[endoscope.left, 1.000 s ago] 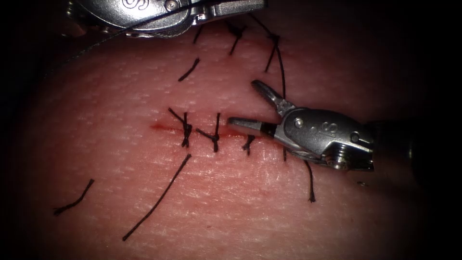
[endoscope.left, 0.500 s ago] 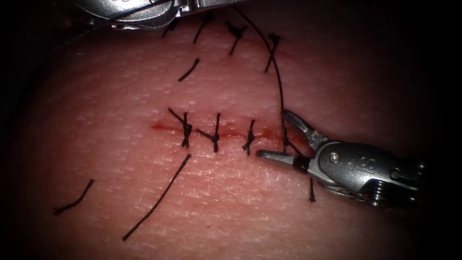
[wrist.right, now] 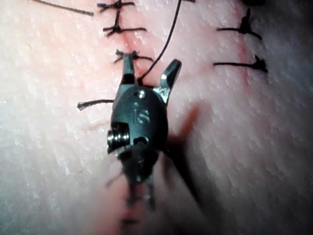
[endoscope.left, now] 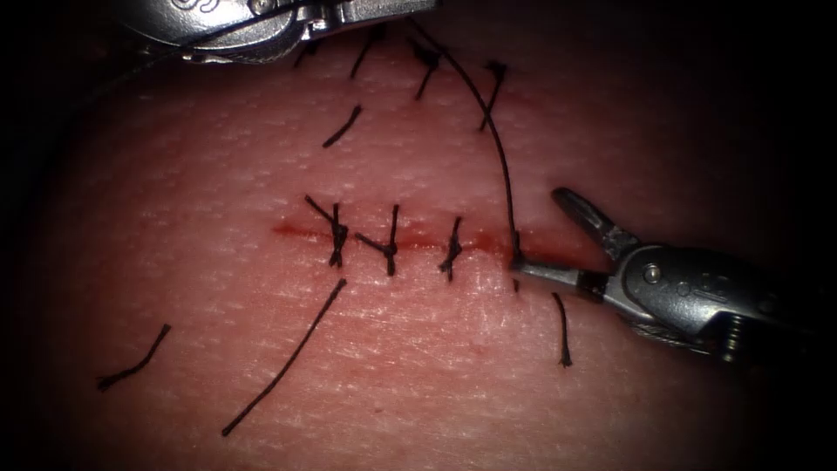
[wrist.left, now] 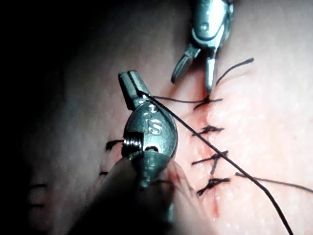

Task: Wound Closure
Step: Reposition the right gripper to cut the long suture end.

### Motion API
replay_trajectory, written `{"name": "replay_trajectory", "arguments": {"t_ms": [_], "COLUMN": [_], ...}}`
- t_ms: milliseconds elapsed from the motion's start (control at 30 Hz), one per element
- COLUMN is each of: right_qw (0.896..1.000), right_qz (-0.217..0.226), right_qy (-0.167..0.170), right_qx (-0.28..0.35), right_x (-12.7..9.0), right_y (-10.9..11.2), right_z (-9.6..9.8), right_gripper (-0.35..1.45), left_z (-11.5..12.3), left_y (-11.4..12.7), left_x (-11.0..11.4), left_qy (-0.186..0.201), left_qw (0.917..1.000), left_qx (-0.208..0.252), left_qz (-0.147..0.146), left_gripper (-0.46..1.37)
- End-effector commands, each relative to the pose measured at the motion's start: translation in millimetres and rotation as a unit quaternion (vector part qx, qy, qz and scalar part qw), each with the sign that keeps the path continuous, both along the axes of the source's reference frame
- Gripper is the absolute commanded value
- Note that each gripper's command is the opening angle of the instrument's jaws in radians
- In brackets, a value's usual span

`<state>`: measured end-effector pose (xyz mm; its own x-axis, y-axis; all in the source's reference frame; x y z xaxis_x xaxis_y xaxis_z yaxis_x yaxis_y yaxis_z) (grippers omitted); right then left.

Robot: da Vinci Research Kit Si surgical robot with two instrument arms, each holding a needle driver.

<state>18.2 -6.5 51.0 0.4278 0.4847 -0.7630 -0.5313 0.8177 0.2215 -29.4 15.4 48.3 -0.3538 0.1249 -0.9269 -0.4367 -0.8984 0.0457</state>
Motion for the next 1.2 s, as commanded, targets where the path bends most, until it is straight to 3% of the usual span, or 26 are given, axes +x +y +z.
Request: {"name": "replay_trajectory", "arguments": {"t_ms": [33,300,567,1200], "right_qw": [1.000,1.000,1.000,1.000], "right_qz": [-0.001,0.006,0.000,0.006], "right_qy": [-0.001,-0.004,-0.007,-0.010], "right_qx": [0.002,-0.002,0.004,-0.001], "right_x": [0.2,1.7,4.2,5.7], "right_y": [0.6,1.7,0.5,1.0], "right_z": [0.4,1.9,3.0,4.5], "right_gripper": [1.30,1.33,1.33,1.34], "left_z": [-0.2,-1.0,-1.1,-4.0], "left_y": [0.0,0.3,0.3,-0.1], "left_x": [0.0,0.0,-0.2,-1.5], "left_qy": [-0.001,-0.001,-0.004,-0.010], "left_qw": [1.0000,1.0000,0.9999,0.9999], "left_qx": [0.004,0.008,0.010,0.006], "left_qz": [0.002,0.002,0.000,0.005], "left_gripper": [-0.35,-0.35,-0.35,-0.35]}}
